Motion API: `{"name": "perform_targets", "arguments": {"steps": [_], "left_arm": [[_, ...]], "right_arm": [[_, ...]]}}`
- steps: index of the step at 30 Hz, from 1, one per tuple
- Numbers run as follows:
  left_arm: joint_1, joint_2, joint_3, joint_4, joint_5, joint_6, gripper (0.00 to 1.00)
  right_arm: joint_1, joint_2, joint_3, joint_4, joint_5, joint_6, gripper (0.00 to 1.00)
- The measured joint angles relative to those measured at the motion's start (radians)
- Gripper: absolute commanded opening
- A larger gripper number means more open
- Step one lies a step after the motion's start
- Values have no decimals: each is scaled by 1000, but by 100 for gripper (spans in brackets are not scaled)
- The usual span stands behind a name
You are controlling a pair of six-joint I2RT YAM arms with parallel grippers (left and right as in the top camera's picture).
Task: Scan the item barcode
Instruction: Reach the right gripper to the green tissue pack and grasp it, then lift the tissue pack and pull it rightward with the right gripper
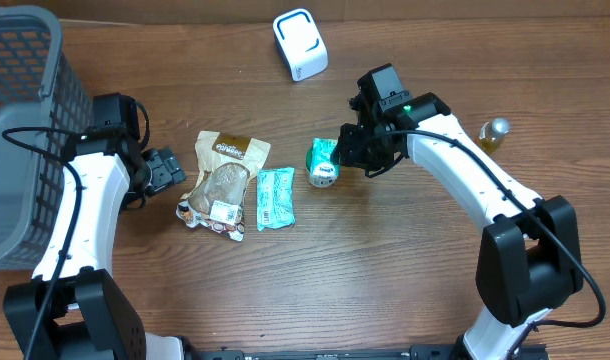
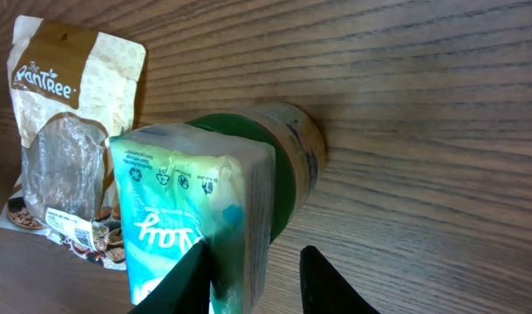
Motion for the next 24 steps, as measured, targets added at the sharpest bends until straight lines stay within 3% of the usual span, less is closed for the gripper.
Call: {"name": "perform_targets", "arguments": {"steps": [8,16,20,24], "left_arm": [[0,0,0,0,0,0,100],[0,0,0,0,0,0,100],[0,0,0,0,0,0,100],[0,0,0,0,0,0,100]], "right_arm": [[1,0,-5,45,-86,3,34],[1,0,-5,45,-101,5,18],[1,0,-5,46,-103,6,16],[1,0,-5,46,-102,5,21]]}}
